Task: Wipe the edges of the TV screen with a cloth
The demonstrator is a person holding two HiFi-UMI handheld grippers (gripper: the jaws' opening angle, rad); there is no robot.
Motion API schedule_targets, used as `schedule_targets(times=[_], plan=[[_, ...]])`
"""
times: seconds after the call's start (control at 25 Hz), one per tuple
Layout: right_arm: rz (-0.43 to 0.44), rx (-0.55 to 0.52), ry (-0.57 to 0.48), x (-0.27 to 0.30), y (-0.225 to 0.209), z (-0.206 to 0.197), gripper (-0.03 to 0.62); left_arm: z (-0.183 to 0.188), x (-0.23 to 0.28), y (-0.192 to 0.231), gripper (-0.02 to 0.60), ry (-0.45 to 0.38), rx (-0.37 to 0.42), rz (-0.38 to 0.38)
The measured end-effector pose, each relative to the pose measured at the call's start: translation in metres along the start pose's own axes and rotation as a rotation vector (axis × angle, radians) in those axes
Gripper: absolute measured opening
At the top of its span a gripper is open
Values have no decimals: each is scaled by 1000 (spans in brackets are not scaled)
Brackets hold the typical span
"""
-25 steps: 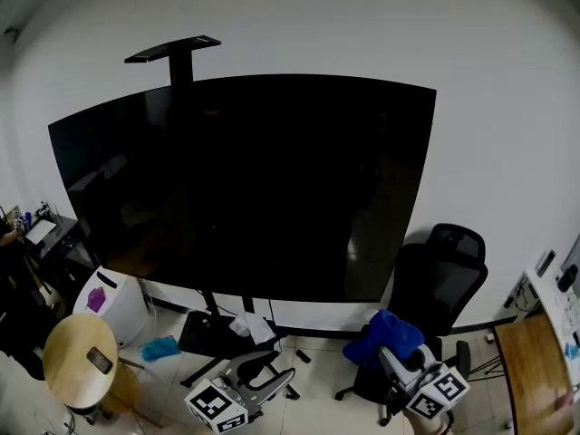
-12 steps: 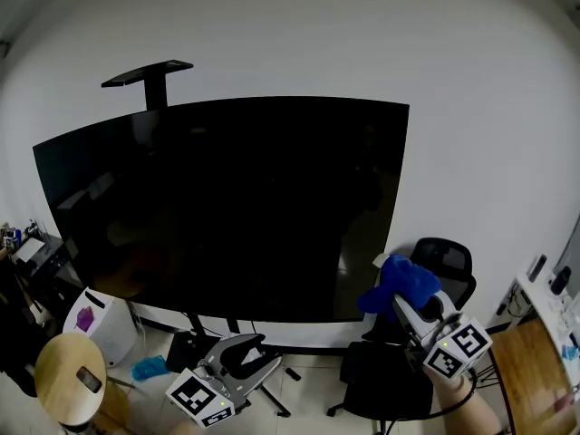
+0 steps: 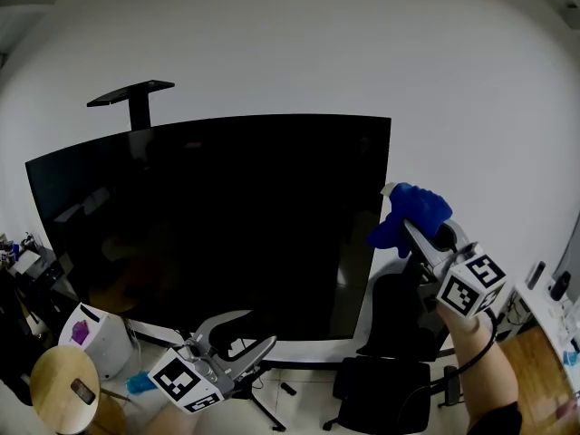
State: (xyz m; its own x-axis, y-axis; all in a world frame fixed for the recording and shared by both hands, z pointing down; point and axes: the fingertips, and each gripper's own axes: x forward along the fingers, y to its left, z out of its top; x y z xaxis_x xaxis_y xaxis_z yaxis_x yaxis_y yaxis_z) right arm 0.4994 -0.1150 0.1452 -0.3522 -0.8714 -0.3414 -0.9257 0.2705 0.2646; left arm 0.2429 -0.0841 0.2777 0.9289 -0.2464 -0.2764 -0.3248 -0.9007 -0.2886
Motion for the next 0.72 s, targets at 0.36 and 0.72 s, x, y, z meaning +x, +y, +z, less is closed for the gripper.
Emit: schedule_targets(times=[0.36, 0.72], plan=[[-32, -82, -15, 58, -85, 58, 138, 45, 58, 16, 187, -27, 112, -18], [15, -102, 11, 122, -126, 92, 140, 50, 91, 35, 233, -21, 132, 20]])
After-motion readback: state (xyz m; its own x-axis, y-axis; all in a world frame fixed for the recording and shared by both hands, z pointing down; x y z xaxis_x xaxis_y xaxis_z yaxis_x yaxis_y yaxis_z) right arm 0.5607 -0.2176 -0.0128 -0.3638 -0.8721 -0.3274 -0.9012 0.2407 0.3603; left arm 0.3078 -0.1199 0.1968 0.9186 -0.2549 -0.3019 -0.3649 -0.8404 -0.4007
